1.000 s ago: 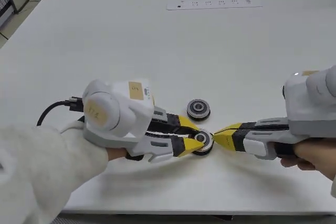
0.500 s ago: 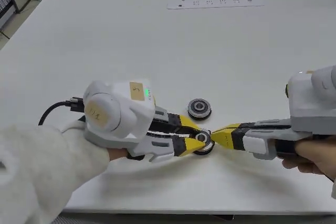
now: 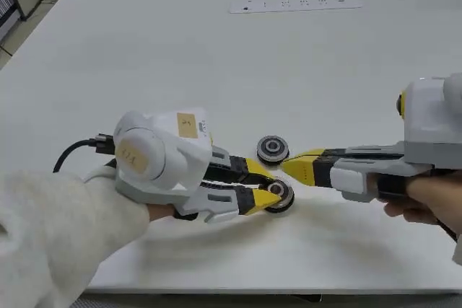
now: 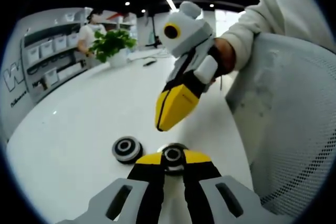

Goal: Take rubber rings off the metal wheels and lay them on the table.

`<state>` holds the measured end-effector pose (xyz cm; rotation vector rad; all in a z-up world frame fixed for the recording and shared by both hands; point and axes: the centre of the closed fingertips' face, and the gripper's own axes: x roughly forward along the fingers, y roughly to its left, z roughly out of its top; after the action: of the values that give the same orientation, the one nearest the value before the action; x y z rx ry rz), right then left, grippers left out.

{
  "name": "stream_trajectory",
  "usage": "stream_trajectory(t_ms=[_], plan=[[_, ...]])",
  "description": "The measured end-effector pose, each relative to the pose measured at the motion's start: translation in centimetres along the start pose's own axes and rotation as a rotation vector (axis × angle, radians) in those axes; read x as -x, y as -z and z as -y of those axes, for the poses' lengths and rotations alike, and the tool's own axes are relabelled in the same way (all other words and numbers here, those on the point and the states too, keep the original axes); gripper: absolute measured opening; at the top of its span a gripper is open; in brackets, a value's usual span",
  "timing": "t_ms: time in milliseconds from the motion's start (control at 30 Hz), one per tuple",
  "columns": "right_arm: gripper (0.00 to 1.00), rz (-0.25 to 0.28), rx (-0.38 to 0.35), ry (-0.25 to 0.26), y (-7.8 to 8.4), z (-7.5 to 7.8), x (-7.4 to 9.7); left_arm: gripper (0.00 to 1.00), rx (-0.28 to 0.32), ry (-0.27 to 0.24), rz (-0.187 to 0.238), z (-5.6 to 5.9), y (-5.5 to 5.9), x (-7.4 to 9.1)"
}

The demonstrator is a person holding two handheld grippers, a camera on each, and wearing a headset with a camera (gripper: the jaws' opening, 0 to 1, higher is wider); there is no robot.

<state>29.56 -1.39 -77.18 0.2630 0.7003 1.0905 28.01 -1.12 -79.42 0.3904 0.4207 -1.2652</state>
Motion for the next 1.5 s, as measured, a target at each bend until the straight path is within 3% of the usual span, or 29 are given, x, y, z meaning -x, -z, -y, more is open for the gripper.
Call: stream_trajectory(t_ms=[100,200,333,600,867,1033,1300,1500], plan=[[0.0,-0.035,0.069,0.04,1.1,1.1,0.5,0.13,0.001,-0.001,-0.001,0.0,0.0,0.0],[0.0,-0.059,0.122,0.036,1.5,1.2,0.4,0.13,0.001,-0.001,0.0,-0.1,0.0,0.0],[0.0,-0.13,0.214,0.026,2.8,1.2,0.3,0.13,0.001,-0.001,0.001,-0.1,0.1,0.0],[0.05,-0.197,0.299,0.013,4.1,0.9,0.0,0.13,0.001,-0.001,0.001,-0.2,0.2,0.0],[0.2,-0.203,0.349,0.003,4.2,0.7,-0.5,0.13,0.004,-0.001,0.004,-0.2,0.1,0.0],[0.22,-0.2,0.387,-0.008,4.2,0.5,-1.0,0.13,0.008,-0.002,0.007,-0.1,0.1,0.0],[0.19,-0.197,0.426,-0.02,4.0,0.5,-1.3,0.13,0.011,-0.003,0.01,0.0,0.0,0.0],[0.09,-0.221,0.473,-0.009,4.4,0.8,-0.9,0.13,0.011,-0.004,0.01,0.1,0.0,-0.1]])
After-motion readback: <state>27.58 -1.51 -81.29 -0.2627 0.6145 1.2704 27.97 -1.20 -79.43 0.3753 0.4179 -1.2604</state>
